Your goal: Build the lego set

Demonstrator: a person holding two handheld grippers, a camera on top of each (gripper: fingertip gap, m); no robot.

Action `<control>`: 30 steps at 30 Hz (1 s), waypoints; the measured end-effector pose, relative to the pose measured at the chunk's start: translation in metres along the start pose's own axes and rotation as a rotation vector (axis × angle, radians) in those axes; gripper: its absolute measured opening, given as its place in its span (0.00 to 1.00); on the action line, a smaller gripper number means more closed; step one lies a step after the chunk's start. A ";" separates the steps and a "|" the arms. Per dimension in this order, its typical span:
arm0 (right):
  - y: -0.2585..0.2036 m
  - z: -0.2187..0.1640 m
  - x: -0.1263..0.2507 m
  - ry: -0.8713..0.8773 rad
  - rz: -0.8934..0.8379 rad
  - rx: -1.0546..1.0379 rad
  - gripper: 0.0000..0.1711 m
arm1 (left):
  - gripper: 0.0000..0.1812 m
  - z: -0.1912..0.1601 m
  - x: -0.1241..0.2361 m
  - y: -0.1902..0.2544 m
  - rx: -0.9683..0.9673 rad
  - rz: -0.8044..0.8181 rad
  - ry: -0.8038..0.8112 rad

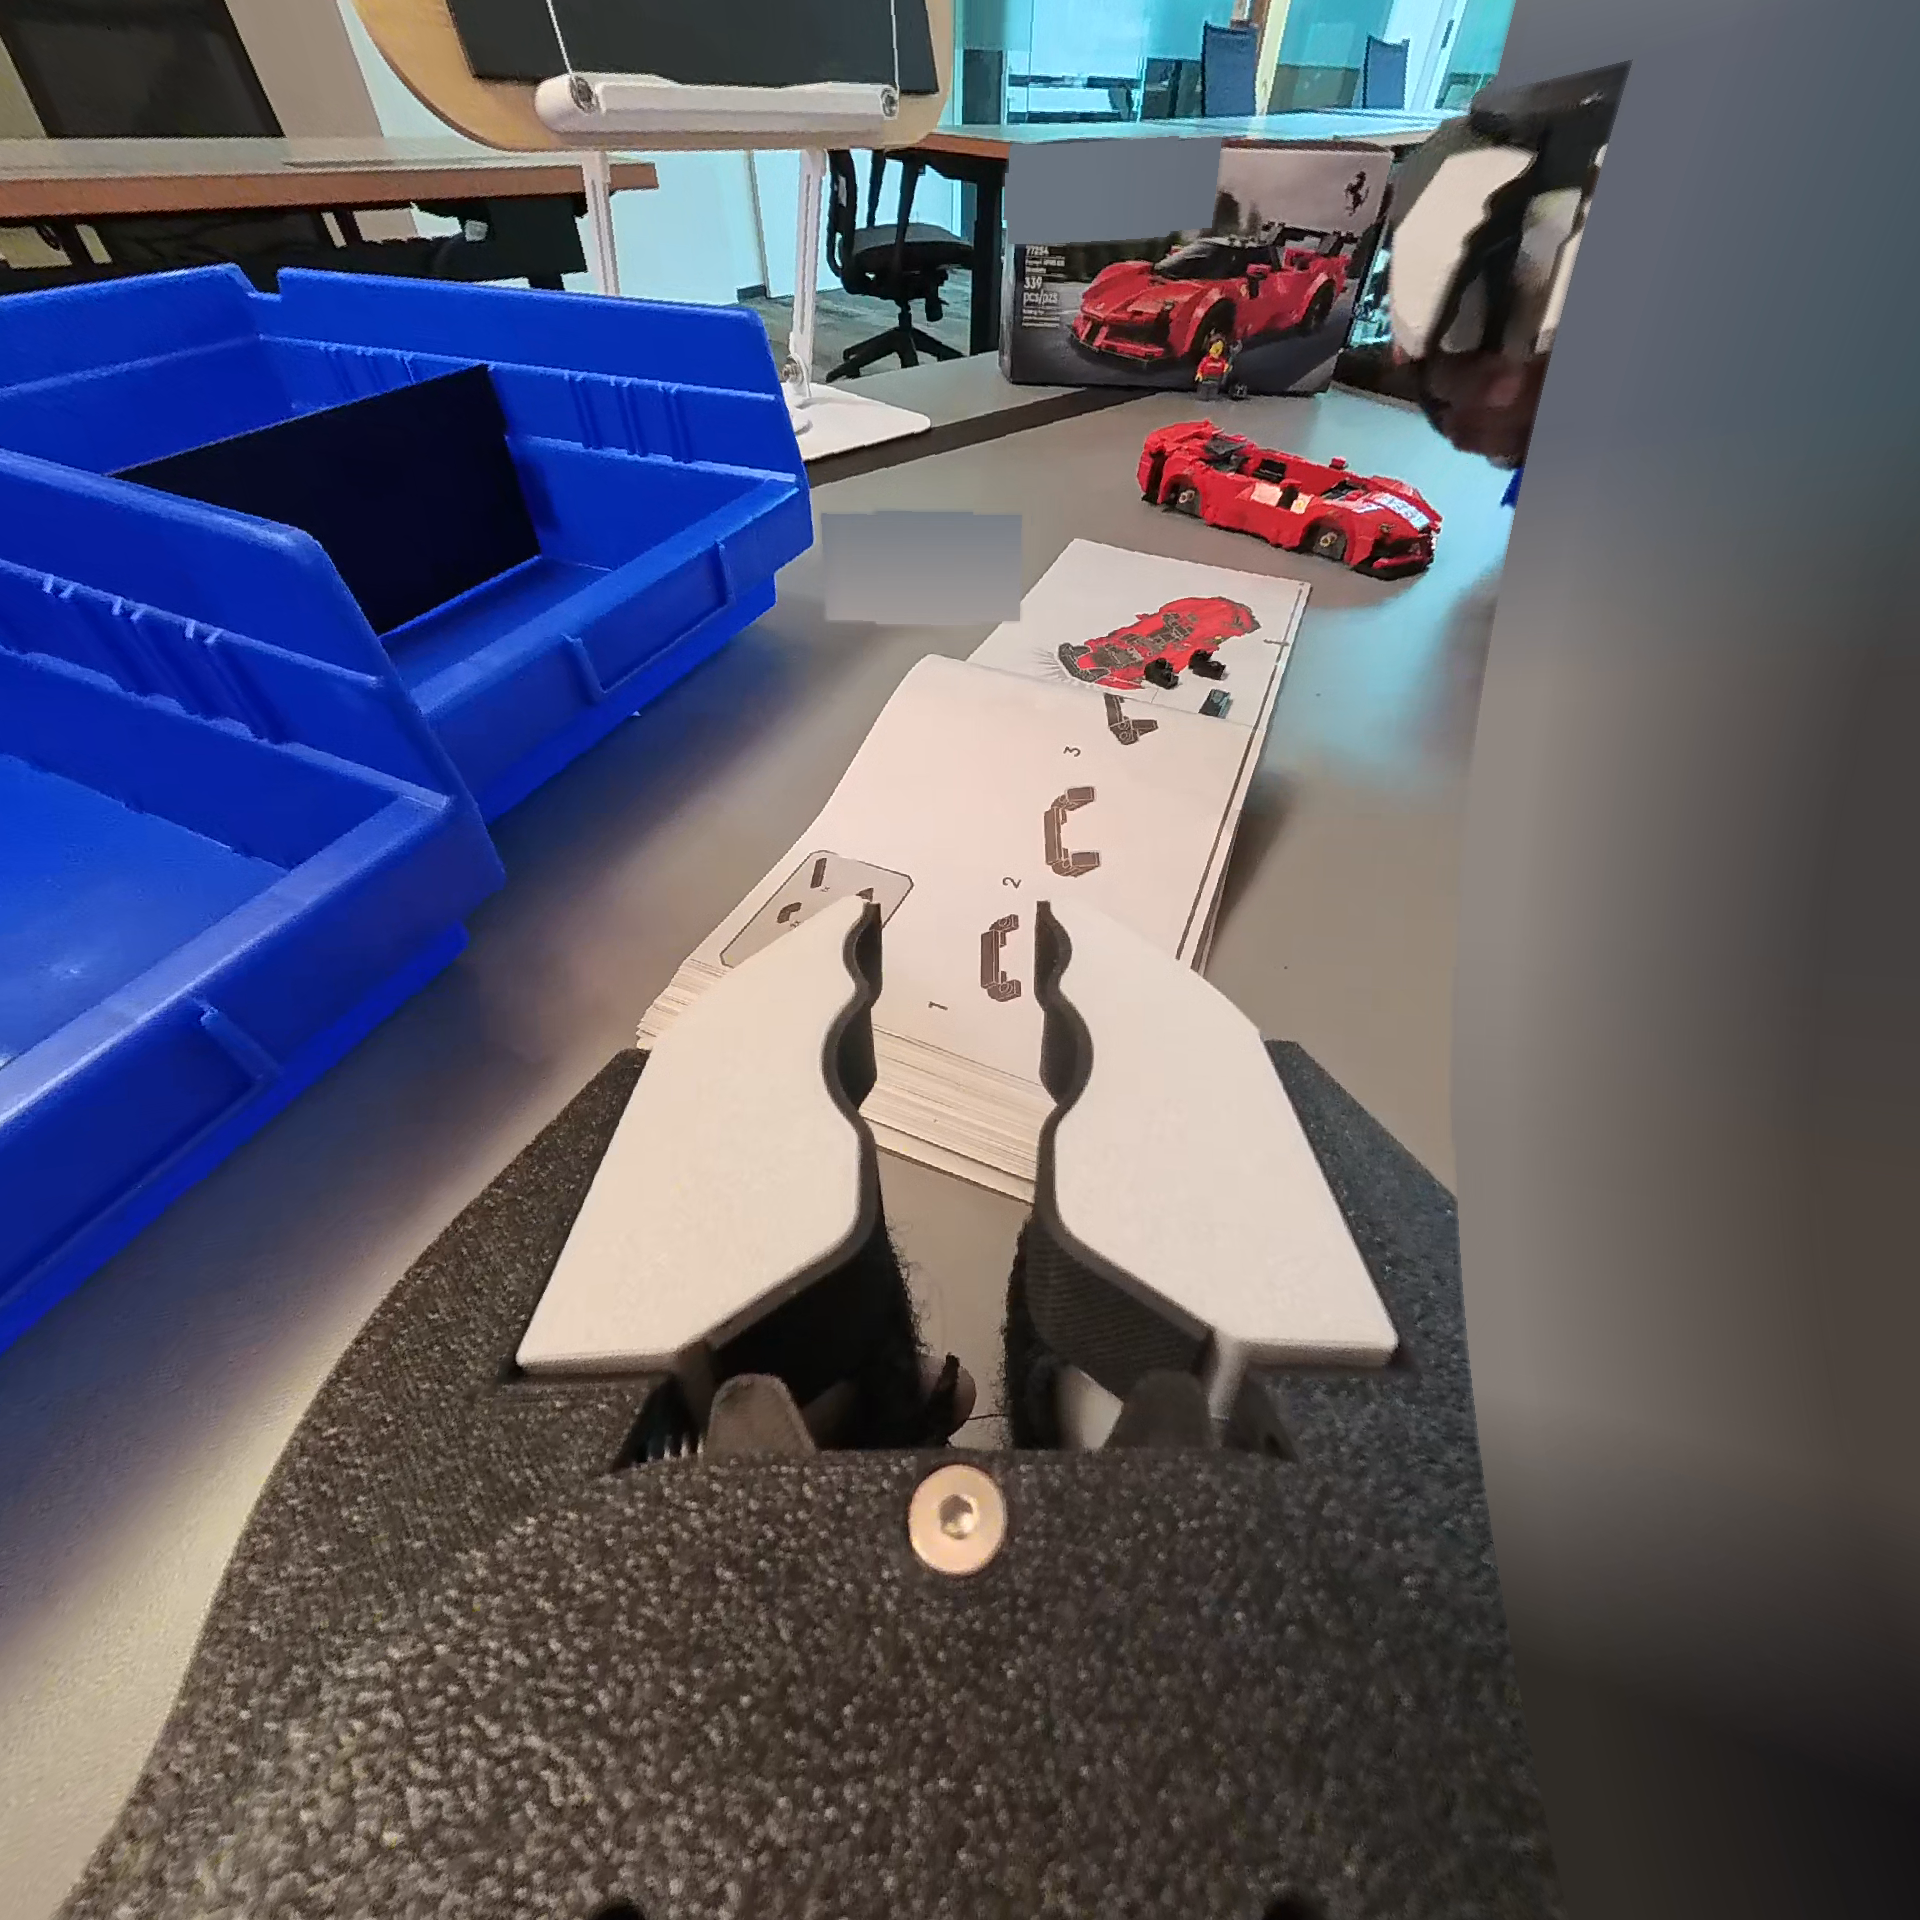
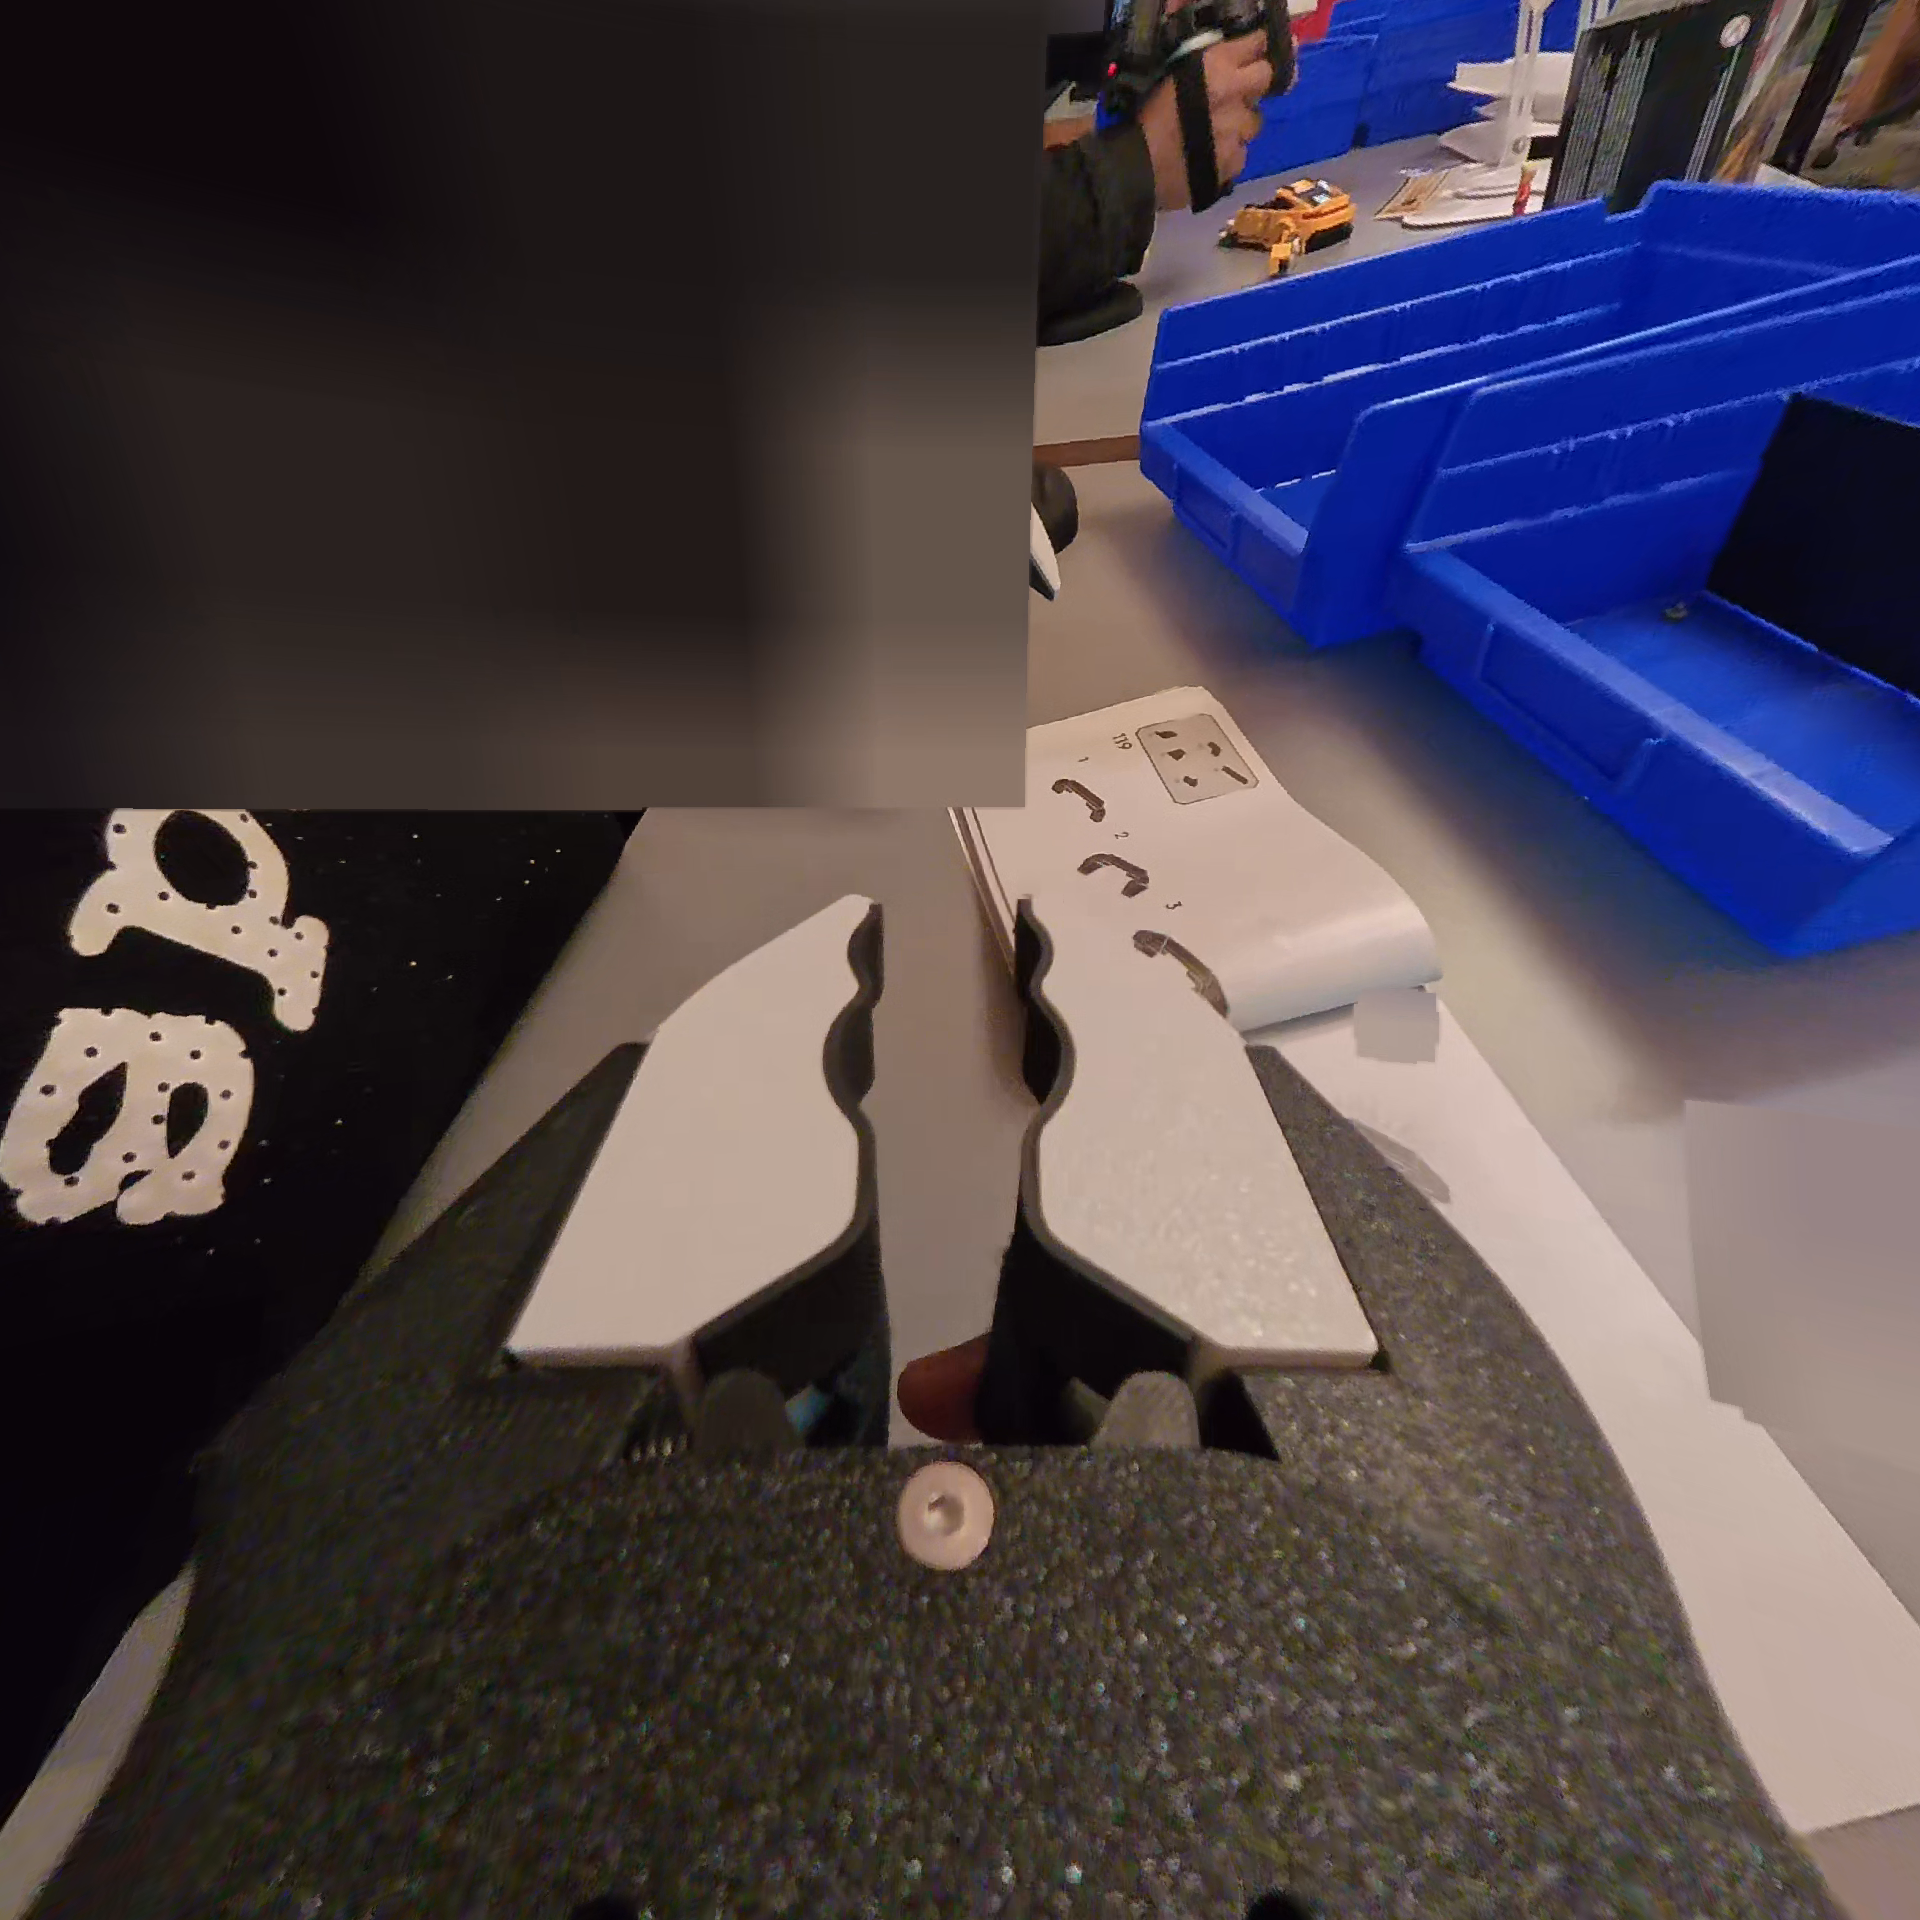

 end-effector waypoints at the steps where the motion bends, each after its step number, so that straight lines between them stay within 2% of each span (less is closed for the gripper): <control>1: -0.001 0.000 0.002 -0.015 0.004 0.003 0.14 | 0.15 0.000 0.000 0.000 -0.002 0.002 0.000; 8: -0.006 -0.010 0.009 -0.087 0.021 0.005 0.13 | 0.16 0.000 0.000 0.000 -0.001 0.004 -0.007; 15: -0.007 -0.018 0.002 -0.172 0.056 0.012 0.22 | 0.17 0.000 -0.001 0.000 -0.002 0.005 -0.014; 22: -0.003 -0.026 0.009 -0.205 0.025 -0.009 0.20 | 0.19 -0.001 -0.002 0.000 0.003 0.015 -0.026; 26: -0.006 -0.012 0.013 -0.195 0.007 0.014 0.20 | 0.20 -0.001 -0.003 -0.002 0.001 0.017 -0.045; 30: -0.017 0.018 0.027 -0.205 -0.047 -0.007 0.24 | 0.20 -0.001 -0.005 -0.001 -0.007 0.018 -0.056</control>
Point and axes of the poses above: each gripper's, where its closed fingertips meet, x back along the fingers, z out of its top, y = z × x across the jaws, the point moved 8 cm from there along x, back along the fingers, and after that the axes turned 6 degrees about -y, right-handed, at the moved point
